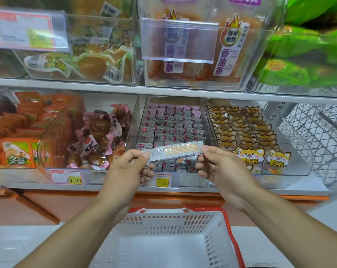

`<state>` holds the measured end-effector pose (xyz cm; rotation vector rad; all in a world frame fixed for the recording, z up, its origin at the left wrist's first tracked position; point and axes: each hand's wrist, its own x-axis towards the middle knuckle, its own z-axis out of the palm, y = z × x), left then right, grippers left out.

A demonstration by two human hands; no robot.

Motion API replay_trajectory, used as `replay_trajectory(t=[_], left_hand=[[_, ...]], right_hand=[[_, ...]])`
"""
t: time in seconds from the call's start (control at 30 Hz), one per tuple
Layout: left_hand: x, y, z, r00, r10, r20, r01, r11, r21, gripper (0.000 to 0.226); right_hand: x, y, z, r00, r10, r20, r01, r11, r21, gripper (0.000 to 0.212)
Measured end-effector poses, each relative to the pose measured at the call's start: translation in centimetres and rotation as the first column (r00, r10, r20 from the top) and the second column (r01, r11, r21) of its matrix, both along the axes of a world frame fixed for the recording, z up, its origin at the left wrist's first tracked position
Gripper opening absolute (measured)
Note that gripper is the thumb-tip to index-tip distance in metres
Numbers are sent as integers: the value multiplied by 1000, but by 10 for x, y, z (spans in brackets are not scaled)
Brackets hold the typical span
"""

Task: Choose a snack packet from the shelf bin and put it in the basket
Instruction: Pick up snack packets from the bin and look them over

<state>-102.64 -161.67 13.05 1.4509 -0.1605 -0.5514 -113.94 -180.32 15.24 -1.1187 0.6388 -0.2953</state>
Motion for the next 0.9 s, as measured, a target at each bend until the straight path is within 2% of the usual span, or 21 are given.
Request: replay_trajectory(t=[0.17,0.2,0.27,0.4,0.53,0.63,0.73,0.8,0.9], left_hand=[[1,2,4,995,-6,-95,5,1000,-11,21],[1,2,4,992,-5,-122,3,1000,-11,22],[-2,0,2,982,-12,-190,15,1000,17,26],[-11,-3,-6,945,-55,-322,77,996,55,29],[-14,-6,-10,951,-74,-300,115,986,121,29],[-13,-8,-9,977,-79,-199,109,983,145,32],[-15,-10,-11,992,-113,62,93,963,253,20],[-18,-10,-14,947,-175,268,67,928,367,6],[-22,-10,-15,853,-312,418,28,828,560,25]], right_hand=[[0,-3,1,993,86,81,-91,994,56,7],[-1,-4,1,989,101,112,-109,992,70,13],[-2,-6,4,968,176,180,-191,979,70,37],[-5,-9,4,892,399,212,-388,917,-89,61],[-3,-8,-1,911,391,134,-351,903,-246,45],[9,-12,-3,964,247,97,-202,920,-337,44],[25,-17,-2,990,64,124,-11,923,-385,47],[37,-18,-3,995,-4,99,54,858,-512,41],[56,-15,-7,999,-41,28,49,718,-695,35]])
